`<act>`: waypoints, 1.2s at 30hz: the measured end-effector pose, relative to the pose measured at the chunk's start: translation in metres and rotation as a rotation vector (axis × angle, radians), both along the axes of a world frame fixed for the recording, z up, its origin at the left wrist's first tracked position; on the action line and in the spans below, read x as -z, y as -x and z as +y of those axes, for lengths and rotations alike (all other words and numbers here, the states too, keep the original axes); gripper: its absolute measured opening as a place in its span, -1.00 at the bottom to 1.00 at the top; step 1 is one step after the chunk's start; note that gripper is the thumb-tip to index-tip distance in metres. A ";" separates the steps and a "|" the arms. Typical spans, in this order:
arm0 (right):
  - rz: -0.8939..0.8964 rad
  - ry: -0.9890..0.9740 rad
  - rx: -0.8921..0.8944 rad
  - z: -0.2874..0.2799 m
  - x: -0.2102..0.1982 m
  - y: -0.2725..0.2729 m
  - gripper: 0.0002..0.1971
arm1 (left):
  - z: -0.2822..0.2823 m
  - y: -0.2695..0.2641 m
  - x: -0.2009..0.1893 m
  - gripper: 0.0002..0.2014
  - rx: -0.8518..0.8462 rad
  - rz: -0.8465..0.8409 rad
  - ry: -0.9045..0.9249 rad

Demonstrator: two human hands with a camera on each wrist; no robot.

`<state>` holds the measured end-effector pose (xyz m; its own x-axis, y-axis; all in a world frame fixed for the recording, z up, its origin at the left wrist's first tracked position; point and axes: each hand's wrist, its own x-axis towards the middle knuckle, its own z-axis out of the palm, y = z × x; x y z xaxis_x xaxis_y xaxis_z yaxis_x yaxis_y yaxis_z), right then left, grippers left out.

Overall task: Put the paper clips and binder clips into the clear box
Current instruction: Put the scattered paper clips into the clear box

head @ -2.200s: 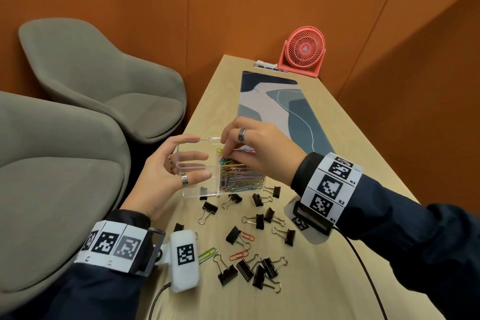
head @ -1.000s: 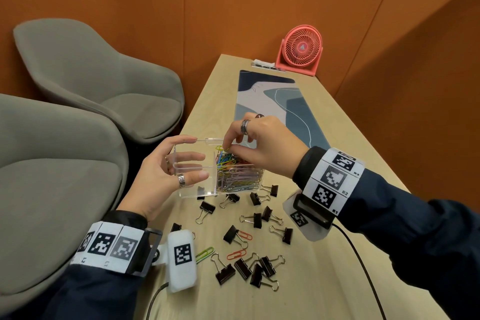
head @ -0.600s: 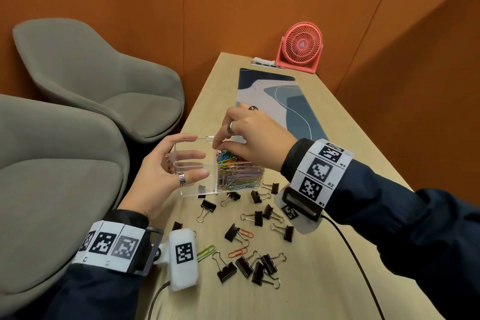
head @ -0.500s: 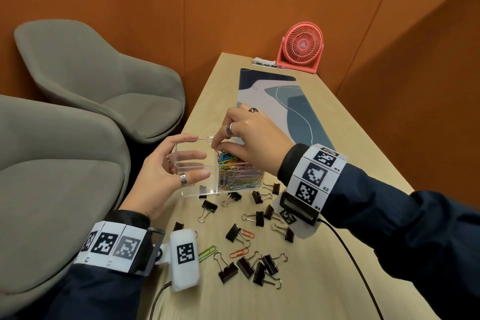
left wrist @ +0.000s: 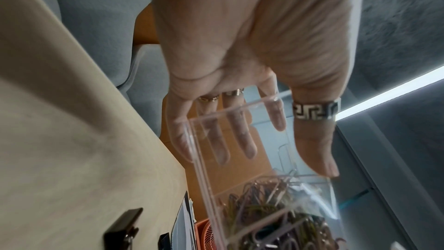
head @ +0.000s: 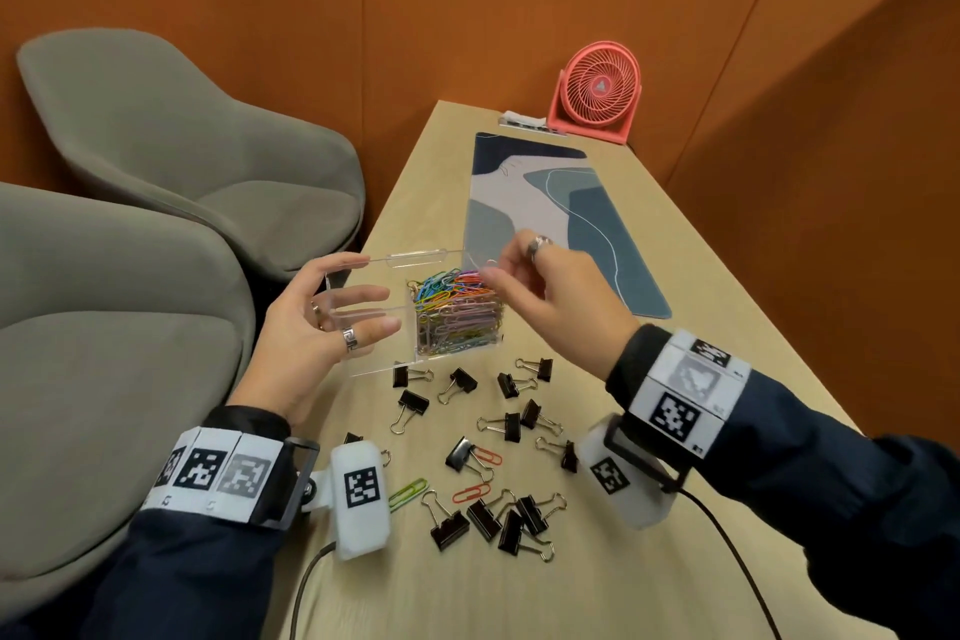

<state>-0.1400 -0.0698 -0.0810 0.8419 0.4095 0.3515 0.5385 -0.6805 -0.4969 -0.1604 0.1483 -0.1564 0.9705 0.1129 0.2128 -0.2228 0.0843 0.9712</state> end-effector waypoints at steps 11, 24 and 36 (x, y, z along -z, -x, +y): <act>0.578 0.568 -0.182 -0.006 0.049 0.015 -0.83 | -0.002 0.003 -0.005 -0.42 -0.070 0.025 -0.003; 0.601 0.587 -0.183 0.005 0.059 0.014 -0.92 | -0.003 0.002 -0.004 -0.41 -0.061 0.023 -0.009; 0.535 0.400 -0.331 -0.014 0.042 0.021 -0.88 | 0.002 0.001 -0.003 -0.39 -0.067 0.026 -0.010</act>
